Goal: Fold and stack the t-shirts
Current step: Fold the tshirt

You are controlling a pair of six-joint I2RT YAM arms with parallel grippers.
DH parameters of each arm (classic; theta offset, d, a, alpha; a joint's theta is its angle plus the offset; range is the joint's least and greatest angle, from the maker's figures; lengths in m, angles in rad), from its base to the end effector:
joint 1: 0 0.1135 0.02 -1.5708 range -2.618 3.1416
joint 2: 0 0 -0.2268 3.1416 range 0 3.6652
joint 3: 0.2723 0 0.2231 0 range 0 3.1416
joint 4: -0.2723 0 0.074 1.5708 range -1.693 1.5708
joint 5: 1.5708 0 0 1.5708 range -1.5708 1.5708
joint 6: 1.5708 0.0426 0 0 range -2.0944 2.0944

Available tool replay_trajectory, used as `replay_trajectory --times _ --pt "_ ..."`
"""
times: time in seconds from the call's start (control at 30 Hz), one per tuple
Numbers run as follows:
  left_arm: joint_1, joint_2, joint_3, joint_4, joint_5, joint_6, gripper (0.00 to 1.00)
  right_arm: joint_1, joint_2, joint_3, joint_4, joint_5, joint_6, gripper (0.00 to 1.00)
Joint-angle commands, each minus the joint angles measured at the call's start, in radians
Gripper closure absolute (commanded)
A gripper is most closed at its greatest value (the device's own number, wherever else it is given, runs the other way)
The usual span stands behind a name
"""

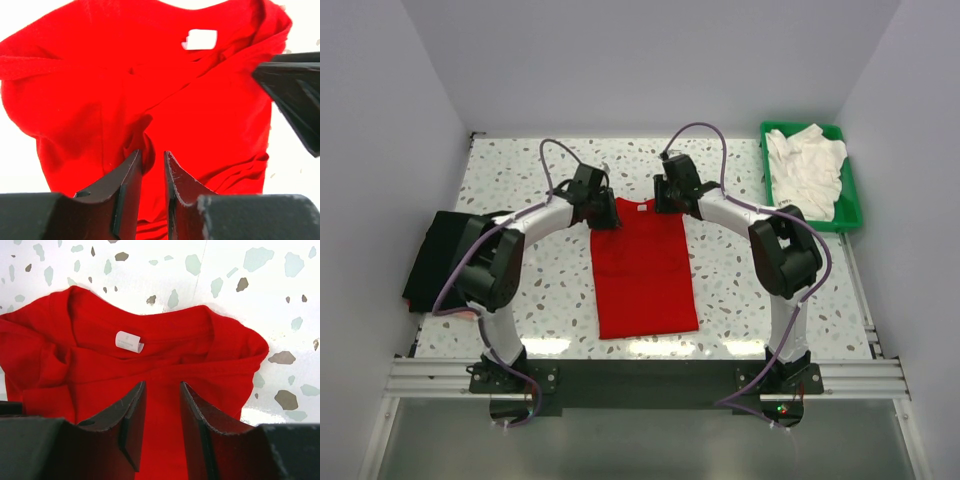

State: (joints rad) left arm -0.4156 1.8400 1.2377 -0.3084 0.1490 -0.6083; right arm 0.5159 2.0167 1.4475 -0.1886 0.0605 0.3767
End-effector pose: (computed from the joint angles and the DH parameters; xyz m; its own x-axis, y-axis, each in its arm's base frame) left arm 0.3292 -0.1522 0.1681 -0.8688 -0.2343 -0.4362 -0.0170 0.8945 -0.4467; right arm 0.3629 0.2029 0.1728 -0.7230 0.0121 -0.6907 -0.2024 0.9523 0.2285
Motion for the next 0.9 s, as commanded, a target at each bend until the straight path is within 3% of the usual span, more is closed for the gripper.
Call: replay_trajectory --times 0.0,0.1,0.3,0.87 --pt "-0.006 0.033 0.028 0.017 -0.017 0.012 0.72 -0.002 -0.041 0.002 0.000 -0.001 -0.012 0.63" --pt "-0.006 0.038 0.039 0.015 -0.019 0.012 0.77 -0.004 -0.039 0.005 -0.005 -0.001 -0.015 0.63" --pt "-0.006 -0.024 0.017 0.017 -0.019 0.005 1.00 -0.004 -0.033 0.008 -0.009 0.002 -0.019 0.63" --pt "-0.006 -0.231 -0.168 0.058 -0.103 -0.034 1.00 -0.002 -0.038 0.007 -0.015 0.015 -0.022 0.63"
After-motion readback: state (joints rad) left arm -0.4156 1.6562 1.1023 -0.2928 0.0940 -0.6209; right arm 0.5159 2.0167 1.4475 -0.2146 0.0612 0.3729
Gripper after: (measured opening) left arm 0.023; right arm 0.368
